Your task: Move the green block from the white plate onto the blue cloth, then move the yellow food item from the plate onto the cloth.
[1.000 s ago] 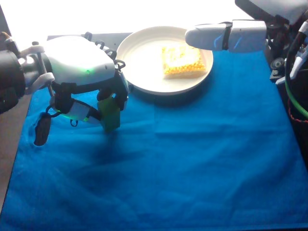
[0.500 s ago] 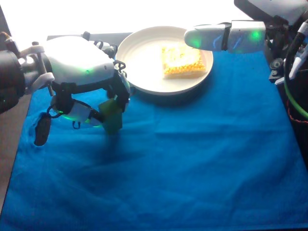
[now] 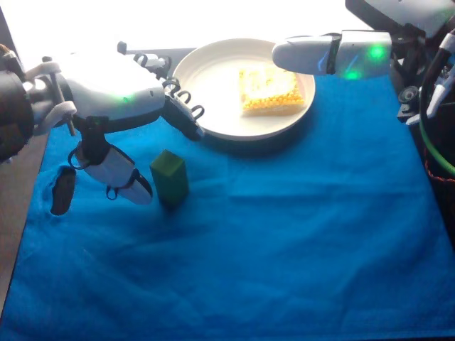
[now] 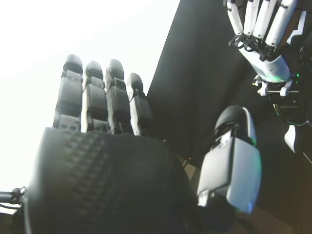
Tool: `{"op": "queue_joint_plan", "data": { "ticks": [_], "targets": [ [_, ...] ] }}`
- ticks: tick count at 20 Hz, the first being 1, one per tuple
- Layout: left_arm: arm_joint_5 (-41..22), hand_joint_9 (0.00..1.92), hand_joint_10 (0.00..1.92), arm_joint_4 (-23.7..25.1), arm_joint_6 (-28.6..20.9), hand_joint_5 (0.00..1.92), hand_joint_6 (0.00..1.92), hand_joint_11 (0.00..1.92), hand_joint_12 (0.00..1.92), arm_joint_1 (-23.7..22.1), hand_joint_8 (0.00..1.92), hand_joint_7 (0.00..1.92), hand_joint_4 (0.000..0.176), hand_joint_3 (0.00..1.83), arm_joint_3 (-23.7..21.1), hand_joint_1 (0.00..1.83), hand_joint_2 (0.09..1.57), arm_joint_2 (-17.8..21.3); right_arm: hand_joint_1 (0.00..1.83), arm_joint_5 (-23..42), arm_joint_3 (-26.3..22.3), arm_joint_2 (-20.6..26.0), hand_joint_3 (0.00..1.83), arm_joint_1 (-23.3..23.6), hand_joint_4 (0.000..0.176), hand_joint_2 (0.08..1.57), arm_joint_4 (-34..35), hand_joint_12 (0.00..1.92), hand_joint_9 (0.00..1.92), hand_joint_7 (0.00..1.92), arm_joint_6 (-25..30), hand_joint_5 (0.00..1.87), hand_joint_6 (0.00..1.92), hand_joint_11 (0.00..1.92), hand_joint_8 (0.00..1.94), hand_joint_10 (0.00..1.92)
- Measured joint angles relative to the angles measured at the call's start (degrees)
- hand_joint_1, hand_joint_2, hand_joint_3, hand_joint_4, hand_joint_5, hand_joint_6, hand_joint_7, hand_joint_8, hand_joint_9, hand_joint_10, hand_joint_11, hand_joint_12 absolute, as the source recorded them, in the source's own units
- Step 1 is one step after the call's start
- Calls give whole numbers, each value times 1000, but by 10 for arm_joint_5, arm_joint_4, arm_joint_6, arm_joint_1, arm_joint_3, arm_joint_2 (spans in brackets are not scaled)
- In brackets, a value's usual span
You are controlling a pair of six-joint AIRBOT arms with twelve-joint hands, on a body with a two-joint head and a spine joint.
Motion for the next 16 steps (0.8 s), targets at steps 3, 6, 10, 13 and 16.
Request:
{"op": "queue_joint_plan", "data": {
  "ticks": [3, 6, 10, 13, 16],
  "targets": [
    [-20, 252, 880, -17, 0, 309, 0, 0, 1561, -8, 0, 486, 56, 3, 0, 758, 899, 10, 240, -2, 27, -8, 0, 0, 53, 889, -23, 89, 114, 200, 0, 169, 3, 93, 0, 15],
    [-44, 334, 385, -48, 1, 189, 0, 0, 1250, -36, 0, 367, 124, 0, 11, 569, 847, 25, 255, -55, 54, -21, 0, 21, 43, 849, -59, 404, 192, 217, 0, 165, 3, 0, 6, 3],
    [-59, 200, 0, -99, 0, 38, 2, 106, 252, -45, 8, 173, 138, 0, 43, 439, 821, 24, 380, -108, 120, -69, 0, 63, 29, 849, -111, 719, 181, 186, 0, 123, 1, 0, 0, 8],
    [-44, 211, 0, -121, 1, 57, 0, 196, 110, -67, 0, 201, 134, 0, 65, 407, 853, 24, 452, -166, 160, -100, 4, 73, 28, 891, -183, 807, 135, 137, 2, 103, 0, 0, 1, 5],
    [-40, 233, 1, -123, 2, 89, 0, 201, 66, -88, 3, 215, 168, 16, 70, 435, 915, 21, 496, -199, 179, -118, 0, 94, 0, 858, -216, 1315, 321, 285, 2, 133, 2, 0, 0, 19]
  ]
}}
